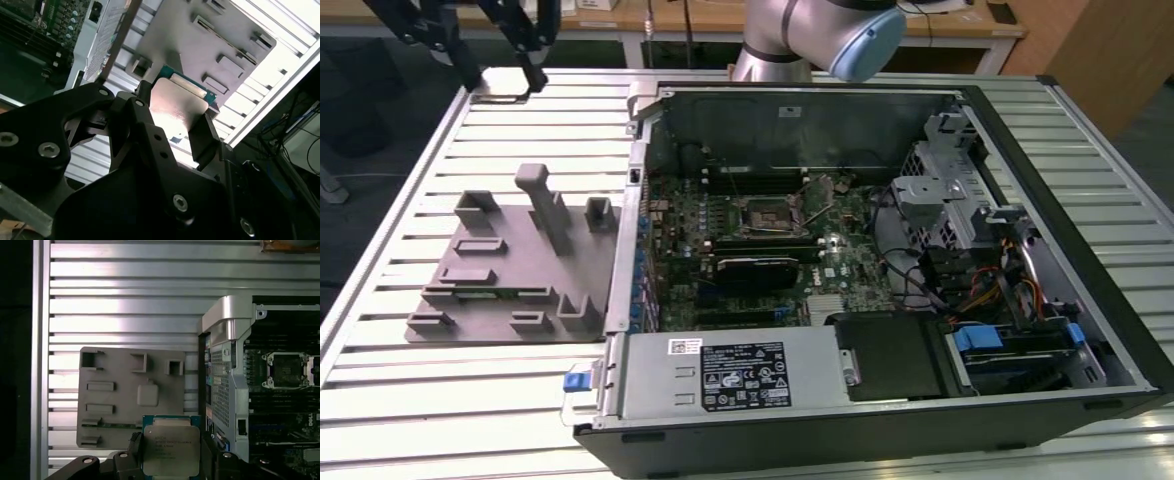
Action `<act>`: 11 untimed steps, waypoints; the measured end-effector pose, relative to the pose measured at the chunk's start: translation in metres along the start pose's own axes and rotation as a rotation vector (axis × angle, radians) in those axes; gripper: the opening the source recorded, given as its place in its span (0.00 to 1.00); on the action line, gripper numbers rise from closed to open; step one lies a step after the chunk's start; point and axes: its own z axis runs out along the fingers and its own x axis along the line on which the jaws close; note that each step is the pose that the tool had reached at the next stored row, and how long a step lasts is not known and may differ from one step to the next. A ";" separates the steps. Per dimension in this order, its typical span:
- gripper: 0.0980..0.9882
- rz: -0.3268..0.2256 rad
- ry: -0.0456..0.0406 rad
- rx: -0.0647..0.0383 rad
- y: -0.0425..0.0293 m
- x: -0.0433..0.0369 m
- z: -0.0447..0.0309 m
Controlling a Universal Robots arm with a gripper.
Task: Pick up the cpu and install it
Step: 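Pick up the cpu and move it towards the insertion slot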
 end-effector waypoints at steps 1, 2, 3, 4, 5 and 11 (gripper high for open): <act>0.50 0.000 0.0002 0.000 0.0000 -0.0028 0.0010; 0.50 0.000 0.0004 0.000 0.0000 -0.0055 0.0020; 0.50 0.000 0.0006 0.000 0.0000 -0.0082 0.0030; 0.50 0.000 0.0009 0.000 0.0001 -0.0106 0.0039; 0.50 0.000 0.0010 0.000 0.0000 -0.0133 0.0049; 0.50 0.000 0.0016 0.000 0.0001 -0.0274 0.0099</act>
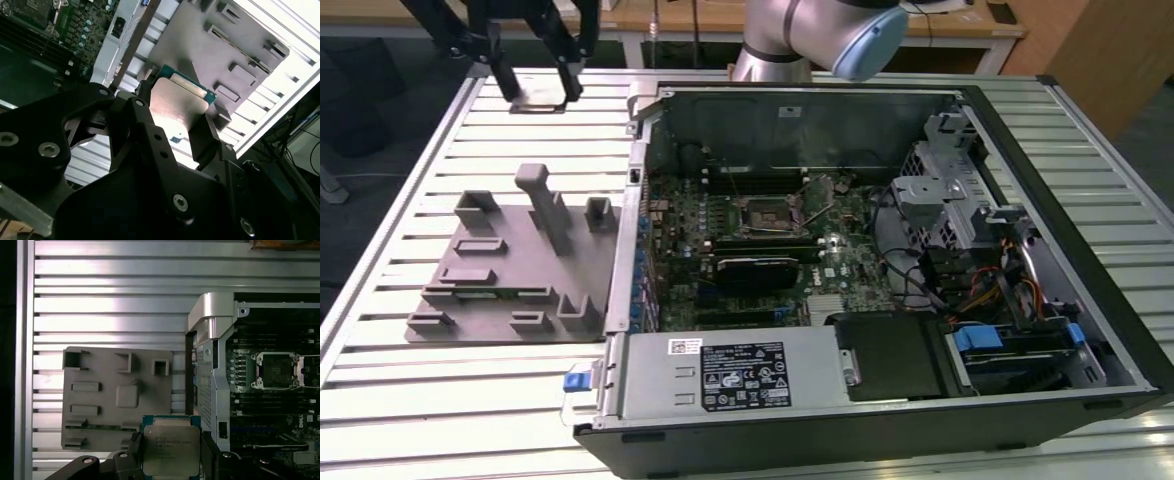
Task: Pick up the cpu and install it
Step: 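Pick up the cpu and move it towards the insertion slot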
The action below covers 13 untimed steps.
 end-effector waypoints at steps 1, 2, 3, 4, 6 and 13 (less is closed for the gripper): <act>0.50 0.000 0.0000 0.000 0.0000 -0.0023 0.0008; 0.50 0.000 0.0000 0.000 0.0000 -0.0048 0.0017; 0.50 0.000 0.0001 0.000 0.0000 -0.0072 0.0024; 0.50 0.000 0.0001 0.000 0.0001 -0.0096 0.0032; 0.50 0.000 0.0004 0.000 0.0001 -0.0144 0.0045; 0.50 0.000 0.0007 0.000 0.0002 -0.0317 0.0095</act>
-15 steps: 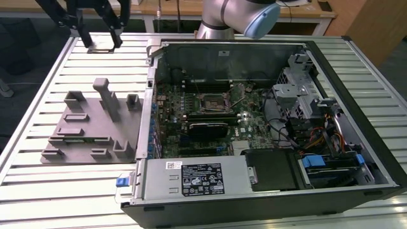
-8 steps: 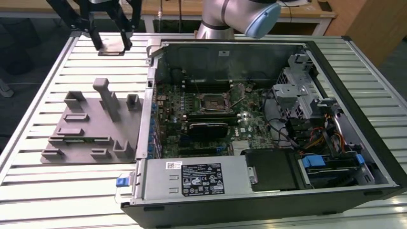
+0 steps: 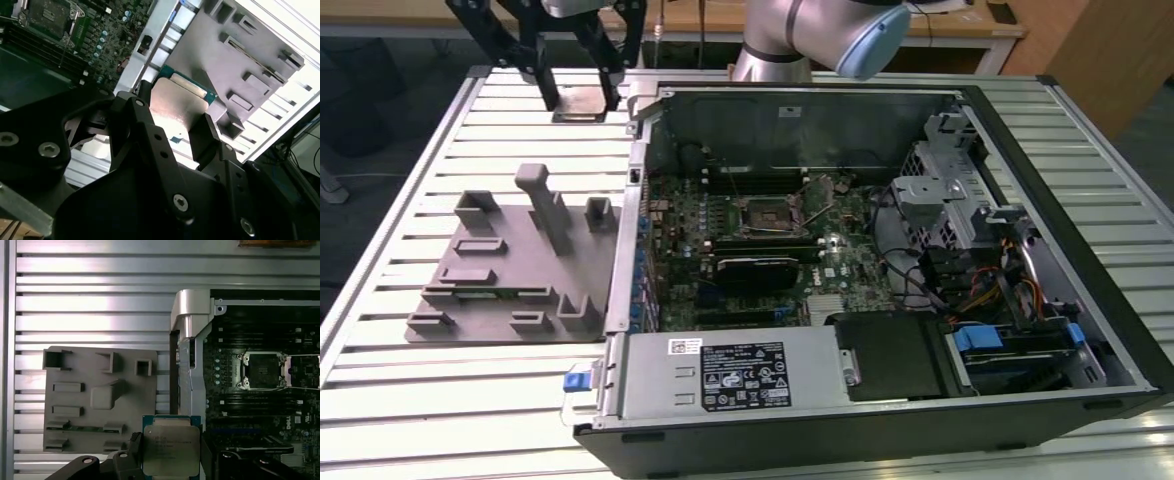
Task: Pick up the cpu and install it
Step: 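Pick up the cpu and move it towards the insertion slot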
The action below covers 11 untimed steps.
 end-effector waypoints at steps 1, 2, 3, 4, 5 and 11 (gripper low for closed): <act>0.50 0.000 0.0001 0.000 0.0000 -0.0024 0.0006; 0.50 0.000 0.0002 0.000 0.0000 -0.0050 0.0013; 0.50 0.000 0.0002 0.000 0.0001 -0.0076 0.0020; 0.50 0.000 0.0003 0.000 0.0001 -0.0103 0.0026; 0.50 0.000 0.0004 0.000 0.0001 -0.0130 0.0033; 0.50 0.000 0.0010 0.000 0.0001 -0.0276 0.0114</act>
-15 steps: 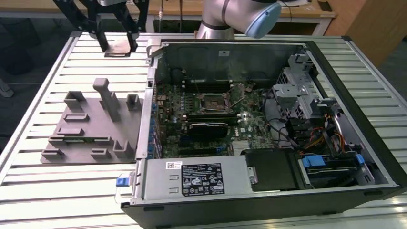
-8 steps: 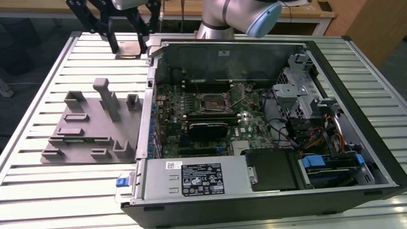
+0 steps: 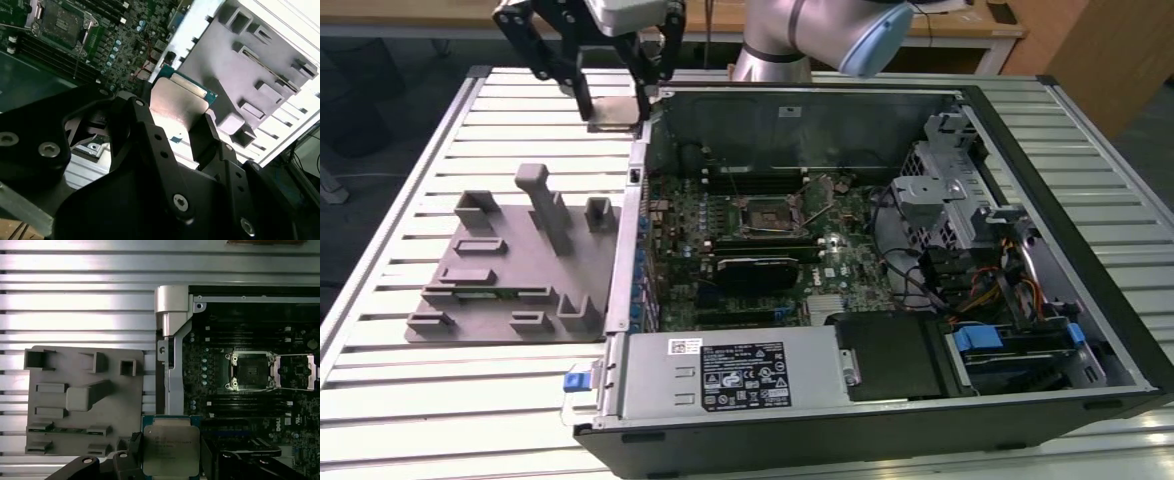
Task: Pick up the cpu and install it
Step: 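Pick up the cpu and move it towards the insertion slot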
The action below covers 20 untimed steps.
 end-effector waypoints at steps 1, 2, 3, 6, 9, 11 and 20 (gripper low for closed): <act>0.50 0.000 0.0003 0.000 0.0000 -0.0040 0.0015; 0.50 0.000 0.0007 0.000 0.0000 -0.0083 0.0028; 0.50 0.000 0.0012 0.000 0.0001 -0.0127 0.0041; 0.50 0.000 0.0028 0.000 0.0001 -0.0263 0.0080; 0.50 0.000 0.0043 0.000 0.0003 -0.0398 0.0118; 0.50 0.000 0.0051 0.000 0.0003 -0.0488 0.0142; 0.50 0.000 0.0067 0.000 0.0006 -0.0868 0.0237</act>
